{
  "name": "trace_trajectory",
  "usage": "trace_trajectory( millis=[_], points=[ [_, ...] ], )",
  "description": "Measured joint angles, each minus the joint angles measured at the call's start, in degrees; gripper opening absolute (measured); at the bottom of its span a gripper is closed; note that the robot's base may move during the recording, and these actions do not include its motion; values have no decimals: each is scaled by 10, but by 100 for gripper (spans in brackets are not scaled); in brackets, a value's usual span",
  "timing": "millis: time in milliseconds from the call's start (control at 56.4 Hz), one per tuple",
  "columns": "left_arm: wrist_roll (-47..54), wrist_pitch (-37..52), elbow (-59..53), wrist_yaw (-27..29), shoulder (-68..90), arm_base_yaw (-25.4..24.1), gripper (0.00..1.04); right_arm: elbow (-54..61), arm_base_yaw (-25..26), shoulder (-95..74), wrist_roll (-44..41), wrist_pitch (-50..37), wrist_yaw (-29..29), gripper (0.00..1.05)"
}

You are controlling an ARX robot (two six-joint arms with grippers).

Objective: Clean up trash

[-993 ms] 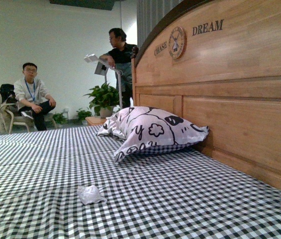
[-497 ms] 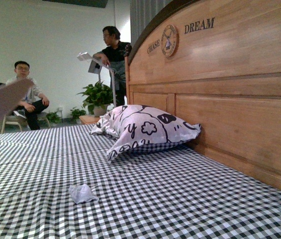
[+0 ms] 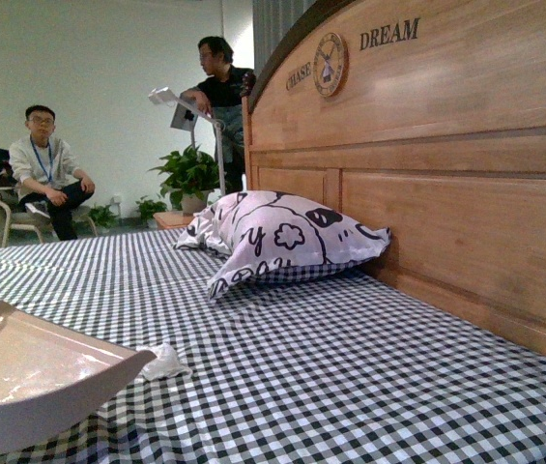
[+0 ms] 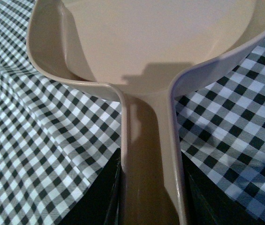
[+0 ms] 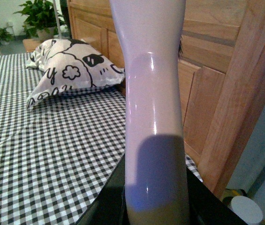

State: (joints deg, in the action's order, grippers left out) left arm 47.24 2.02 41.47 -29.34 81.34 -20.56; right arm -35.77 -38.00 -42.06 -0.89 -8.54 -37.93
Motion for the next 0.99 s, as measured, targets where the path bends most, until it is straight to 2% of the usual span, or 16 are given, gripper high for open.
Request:
trace_trajectory(
  millis=[993],
  points=[
    [48, -35, 33, -2, 78, 16, 29, 0, 0, 0, 0, 0, 0, 19]
  ],
)
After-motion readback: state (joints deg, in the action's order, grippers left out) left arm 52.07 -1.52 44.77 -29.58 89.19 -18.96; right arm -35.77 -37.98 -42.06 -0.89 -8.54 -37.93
